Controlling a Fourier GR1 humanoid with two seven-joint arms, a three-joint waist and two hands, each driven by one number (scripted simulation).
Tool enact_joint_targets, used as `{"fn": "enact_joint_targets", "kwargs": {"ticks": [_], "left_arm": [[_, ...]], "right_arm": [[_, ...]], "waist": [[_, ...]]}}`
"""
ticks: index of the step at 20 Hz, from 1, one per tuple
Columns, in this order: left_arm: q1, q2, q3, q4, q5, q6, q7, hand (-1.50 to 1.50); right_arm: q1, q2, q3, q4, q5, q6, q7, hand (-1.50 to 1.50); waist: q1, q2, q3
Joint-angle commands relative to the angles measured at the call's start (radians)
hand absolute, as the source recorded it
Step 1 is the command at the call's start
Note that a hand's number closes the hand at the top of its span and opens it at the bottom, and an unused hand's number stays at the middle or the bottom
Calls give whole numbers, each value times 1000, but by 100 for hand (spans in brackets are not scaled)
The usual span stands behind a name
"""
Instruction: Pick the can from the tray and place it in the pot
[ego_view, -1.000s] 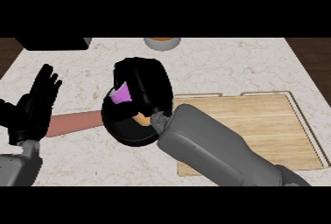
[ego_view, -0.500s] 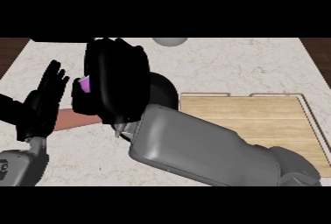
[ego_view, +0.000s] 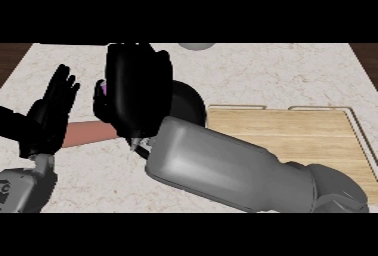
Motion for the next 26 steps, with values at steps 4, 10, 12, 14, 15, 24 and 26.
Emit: {"fn": "enact_joint_targets", "kwargs": {"ticks": [4, 10, 12, 14, 15, 24, 26], "left_arm": [[2, 6, 15, -24, 5, 0, 22, 0], [1, -20, 18, 18, -2, -19, -28, 0], [-7, -5, 17, 0, -1, -35, -12, 0], [27, -6, 18, -17, 4, -42, -29, 0], [-15, -28, 0, -25, -22, 13, 23, 0], [-11, -15, 25, 3, -3, -49, -15, 0], [-12, -28, 6, -3, -17, -41, -13, 0]], "right_arm": [[-19, 13, 39, 146, 118, 159, 249, 150], [100, 13, 64, 196, 110, 56, 202, 150], [131, 13, 30, 214, 66, 4, 169, 150], [156, 13, -48, 271, 42, -50, 132, 150], [201, 13, -47, 268, 16, -65, 105, -150], [257, 13, -100, 177, -229, -332, -159, -150], [291, 14, -127, 177, -231, -458, -245, -150]], "waist": [[-14, 4, 2], [-5, 18, 2], [6, 21, 2], [15, 23, 2], [5, 23, 4], [34, 27, 4], [29, 30, 5]]}}
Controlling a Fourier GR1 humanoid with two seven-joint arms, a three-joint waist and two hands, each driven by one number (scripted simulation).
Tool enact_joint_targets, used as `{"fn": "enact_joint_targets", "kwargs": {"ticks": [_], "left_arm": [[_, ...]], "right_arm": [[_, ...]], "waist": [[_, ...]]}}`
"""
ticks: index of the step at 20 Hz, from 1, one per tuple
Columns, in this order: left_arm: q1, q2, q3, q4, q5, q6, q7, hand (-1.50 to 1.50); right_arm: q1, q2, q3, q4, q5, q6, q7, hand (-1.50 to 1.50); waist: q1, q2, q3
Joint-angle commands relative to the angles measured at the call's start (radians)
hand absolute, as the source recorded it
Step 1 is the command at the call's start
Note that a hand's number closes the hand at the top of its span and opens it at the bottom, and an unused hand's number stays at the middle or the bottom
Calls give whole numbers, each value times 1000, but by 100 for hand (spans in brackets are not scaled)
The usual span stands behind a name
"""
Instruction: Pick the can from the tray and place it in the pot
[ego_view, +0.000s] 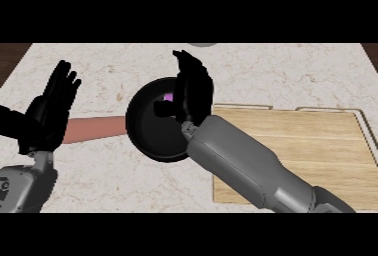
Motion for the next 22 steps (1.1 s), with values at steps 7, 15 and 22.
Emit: {"fn": "enact_joint_targets", "kwargs": {"ticks": [7, 15, 22], "left_arm": [[35, 24, 27, -78, -3, 13, 57, 0], [65, 11, 86, -20, -10, -21, 11, 0], [78, -50, 44, -95, -79, 23, 43, 0]], "right_arm": [[128, 8, -78, -152, -100, -374, -137, -150], [384, -97, -120, -508, -91, -227, -201, -150], [601, -210, -123, -797, -115, -110, -195, -150]], "waist": [[-25, -13, 1], [-64, -15, 0], [-63, -15, 0]]}}
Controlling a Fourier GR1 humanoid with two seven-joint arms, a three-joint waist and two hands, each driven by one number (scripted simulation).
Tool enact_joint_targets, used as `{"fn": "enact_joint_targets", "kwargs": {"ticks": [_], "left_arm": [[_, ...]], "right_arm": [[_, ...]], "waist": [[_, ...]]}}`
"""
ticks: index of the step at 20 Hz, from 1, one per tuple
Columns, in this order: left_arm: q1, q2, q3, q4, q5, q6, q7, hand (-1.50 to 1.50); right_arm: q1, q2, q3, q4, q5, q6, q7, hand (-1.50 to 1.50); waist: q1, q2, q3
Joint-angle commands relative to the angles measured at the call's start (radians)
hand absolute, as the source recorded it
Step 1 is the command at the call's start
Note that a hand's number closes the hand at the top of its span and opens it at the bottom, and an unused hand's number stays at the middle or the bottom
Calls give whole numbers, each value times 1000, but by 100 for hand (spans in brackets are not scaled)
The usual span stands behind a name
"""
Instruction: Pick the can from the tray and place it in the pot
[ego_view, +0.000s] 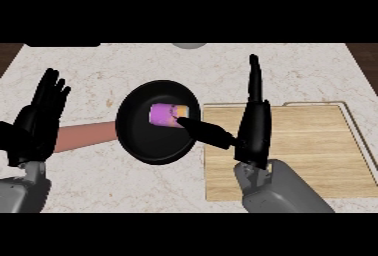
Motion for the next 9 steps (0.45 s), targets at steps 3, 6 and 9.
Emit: {"fn": "enact_joint_targets", "kwargs": {"ticks": [3, 6, 9], "left_arm": [[-1, -40, -11, -10, -37, -11, 12, 0], [3, -3, 61, -18, 1, -53, 46, 0], [-22, -62, 57, 113, -33, -73, -81, 0]], "right_arm": [[128, -67, -41, -237, 51, 155, 51, -150], [263, -74, -6, -270, 24, 116, -50, -150], [247, -87, -85, -243, -72, 176, -127, -150]], "waist": [[-1, 0, 0], [3, 2, 0], [4, 4, 0]]}}
